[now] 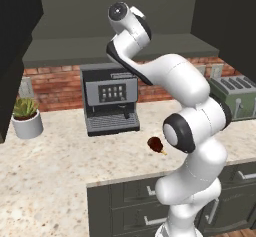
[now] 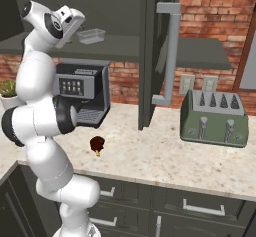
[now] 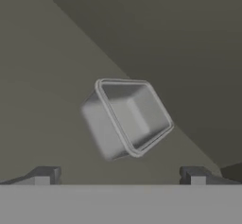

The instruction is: Retrieve the tupperware from the cabinet, then place the raw meat into the tupperware to avoid contamination.

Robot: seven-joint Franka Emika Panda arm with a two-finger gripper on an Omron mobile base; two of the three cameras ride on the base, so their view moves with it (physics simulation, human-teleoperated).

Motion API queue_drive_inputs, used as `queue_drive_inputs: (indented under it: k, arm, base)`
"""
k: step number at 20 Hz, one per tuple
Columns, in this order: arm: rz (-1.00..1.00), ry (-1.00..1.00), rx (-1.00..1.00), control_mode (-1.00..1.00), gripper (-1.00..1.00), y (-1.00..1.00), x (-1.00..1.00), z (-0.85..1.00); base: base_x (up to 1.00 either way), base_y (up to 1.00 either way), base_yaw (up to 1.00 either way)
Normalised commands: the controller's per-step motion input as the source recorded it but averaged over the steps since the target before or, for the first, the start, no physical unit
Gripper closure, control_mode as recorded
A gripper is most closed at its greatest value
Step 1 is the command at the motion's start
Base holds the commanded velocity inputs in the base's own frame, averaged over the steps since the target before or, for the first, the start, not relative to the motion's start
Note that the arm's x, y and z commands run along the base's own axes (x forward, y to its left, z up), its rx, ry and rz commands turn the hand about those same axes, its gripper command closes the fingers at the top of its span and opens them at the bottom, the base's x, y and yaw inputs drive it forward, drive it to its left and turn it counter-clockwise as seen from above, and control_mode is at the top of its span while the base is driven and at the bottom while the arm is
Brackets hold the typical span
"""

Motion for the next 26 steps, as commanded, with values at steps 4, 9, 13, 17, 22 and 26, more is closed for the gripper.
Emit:
queue_drive_inputs:
  k: [4, 9, 13, 17, 22, 26]
  arm:
    - [0.00, 0.05, 0.00, -1.00, -1.00, 0.00, 0.19, -0.10]
    - [0.00, 0.01, 0.00, -1.00, -1.00, 0.00, 0.38, -0.01]
    - [0.00, 0.00, 0.00, -1.00, -1.00, 0.00, 0.38, -0.04]
    - [0.00, 0.00, 0.00, -1.00, -1.00, 0.00, 0.41, -0.07]
    - [0.00, 0.00, 0.00, -1.00, -1.00, 0.00, 0.24, -0.14]
    - [0.00, 0.07, 0.00, -1.00, -1.00, 0.00, 0.05, -0.12]
  base:
    - [0.00, 0.00, 0.00]
    - [0.00, 0.00, 0.00]
    - [0.00, 0.00, 0.00]
    - [0.00, 0.00, 0.00]
    - [0.00, 0.00, 0.00]
    - [0.00, 0.00, 0.00]
